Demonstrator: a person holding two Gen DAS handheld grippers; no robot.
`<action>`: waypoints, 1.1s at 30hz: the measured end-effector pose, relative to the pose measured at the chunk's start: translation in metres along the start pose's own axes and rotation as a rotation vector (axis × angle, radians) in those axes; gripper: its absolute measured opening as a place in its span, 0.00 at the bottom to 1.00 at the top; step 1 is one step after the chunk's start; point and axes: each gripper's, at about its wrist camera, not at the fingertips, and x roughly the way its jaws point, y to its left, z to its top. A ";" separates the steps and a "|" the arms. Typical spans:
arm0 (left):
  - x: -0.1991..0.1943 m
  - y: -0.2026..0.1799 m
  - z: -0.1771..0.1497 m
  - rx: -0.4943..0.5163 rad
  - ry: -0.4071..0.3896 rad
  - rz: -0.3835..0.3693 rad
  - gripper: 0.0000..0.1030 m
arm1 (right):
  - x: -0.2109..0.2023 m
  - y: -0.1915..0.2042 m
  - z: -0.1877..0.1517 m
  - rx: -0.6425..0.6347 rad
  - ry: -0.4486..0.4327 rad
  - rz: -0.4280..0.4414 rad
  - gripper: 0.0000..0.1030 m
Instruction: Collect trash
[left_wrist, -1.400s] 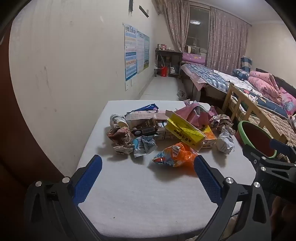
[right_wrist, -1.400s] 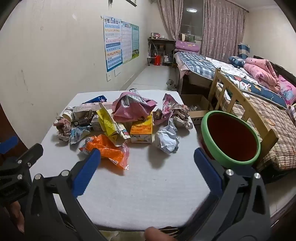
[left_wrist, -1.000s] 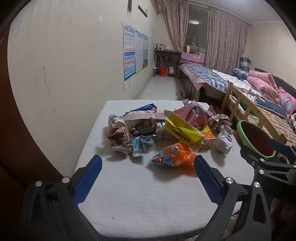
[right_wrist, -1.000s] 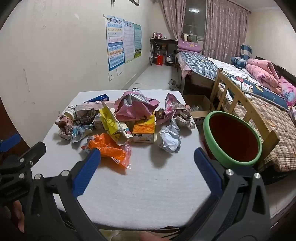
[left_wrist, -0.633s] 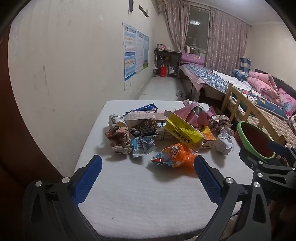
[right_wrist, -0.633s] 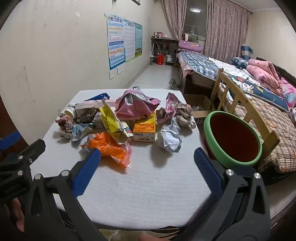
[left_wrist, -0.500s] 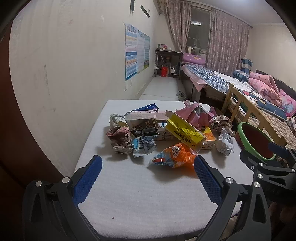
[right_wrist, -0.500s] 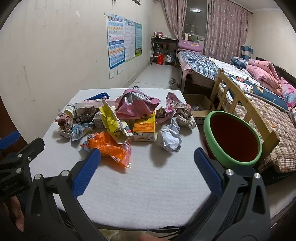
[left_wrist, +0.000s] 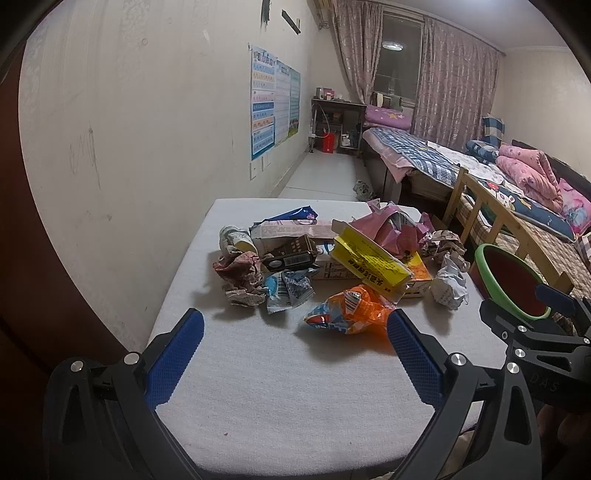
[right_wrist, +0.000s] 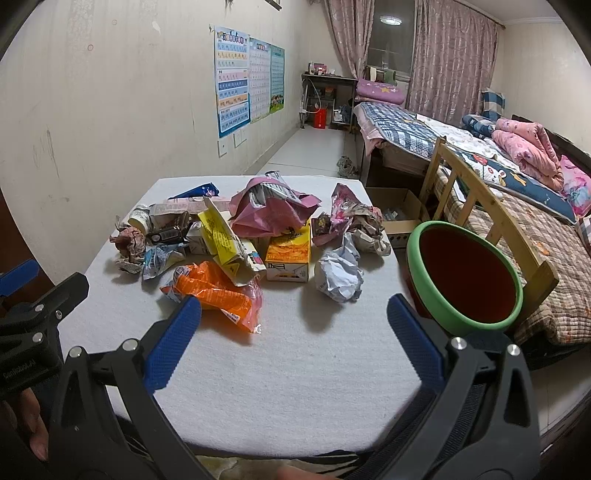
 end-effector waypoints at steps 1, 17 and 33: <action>0.000 0.000 0.000 -0.001 0.000 0.000 0.92 | 0.000 0.000 0.000 0.001 -0.001 0.000 0.97; 0.000 0.001 0.000 -0.005 -0.003 0.002 0.92 | -0.001 0.000 -0.001 0.002 0.003 -0.001 0.97; 0.000 0.001 0.000 -0.005 -0.003 0.001 0.92 | 0.000 0.000 -0.001 0.003 0.005 -0.001 0.97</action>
